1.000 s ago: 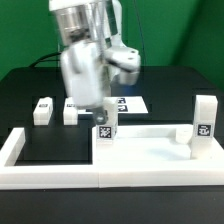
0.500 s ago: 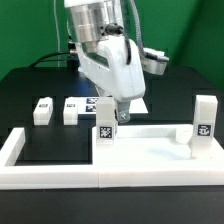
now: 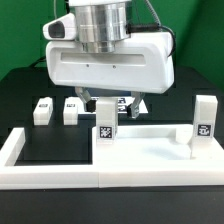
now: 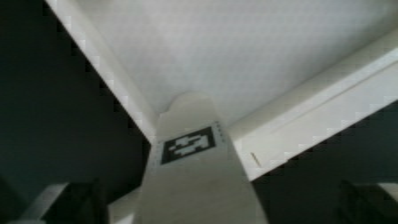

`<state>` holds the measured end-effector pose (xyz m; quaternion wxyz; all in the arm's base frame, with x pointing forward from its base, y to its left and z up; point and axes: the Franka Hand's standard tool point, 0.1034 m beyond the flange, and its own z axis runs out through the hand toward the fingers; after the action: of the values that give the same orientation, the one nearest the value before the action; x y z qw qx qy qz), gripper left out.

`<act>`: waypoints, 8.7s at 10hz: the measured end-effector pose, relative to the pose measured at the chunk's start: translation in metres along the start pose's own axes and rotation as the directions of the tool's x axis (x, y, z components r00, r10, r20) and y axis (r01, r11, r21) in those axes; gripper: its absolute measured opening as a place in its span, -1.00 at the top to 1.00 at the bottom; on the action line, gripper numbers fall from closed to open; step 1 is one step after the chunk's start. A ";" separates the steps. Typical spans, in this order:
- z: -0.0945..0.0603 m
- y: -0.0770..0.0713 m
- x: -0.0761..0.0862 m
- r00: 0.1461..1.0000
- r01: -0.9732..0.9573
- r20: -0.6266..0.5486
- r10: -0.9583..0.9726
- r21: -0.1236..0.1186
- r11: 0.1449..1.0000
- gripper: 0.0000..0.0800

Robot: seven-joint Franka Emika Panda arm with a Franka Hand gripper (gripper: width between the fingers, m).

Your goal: Assemble desk

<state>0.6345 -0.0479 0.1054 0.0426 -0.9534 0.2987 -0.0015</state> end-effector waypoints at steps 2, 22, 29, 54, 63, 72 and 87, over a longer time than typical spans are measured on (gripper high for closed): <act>0.001 0.001 0.000 1.000 -0.030 0.001 0.030 -0.001 1.000 0.07; -0.036 -0.041 -0.002 0.260 -0.965 0.094 0.961 0.004 0.261 -0.62; -0.019 -0.056 -0.058 0.318 -0.947 0.079 0.945 -0.031 0.321 -0.62; 0.096 0.010 -0.138 0.513 -0.858 -0.037 0.858 0.010 0.513 0.82; 0.095 0.009 -0.136 0.515 -0.857 -0.039 0.856 0.016 0.516 0.86; 0.090 0.075 -0.127 0.963 -0.269 -0.035 0.268 -0.033 0.963 0.86; 0.074 0.059 -0.057 0.400 0.913 0.055 -0.915 -0.106 0.393 0.86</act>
Offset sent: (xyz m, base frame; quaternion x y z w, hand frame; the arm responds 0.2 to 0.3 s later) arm 0.0000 0.0000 0.0000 0.0000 0.0000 0.1296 0.9916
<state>0.5558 -0.0578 0.0286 -0.0236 -0.9618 -0.2724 -0.0124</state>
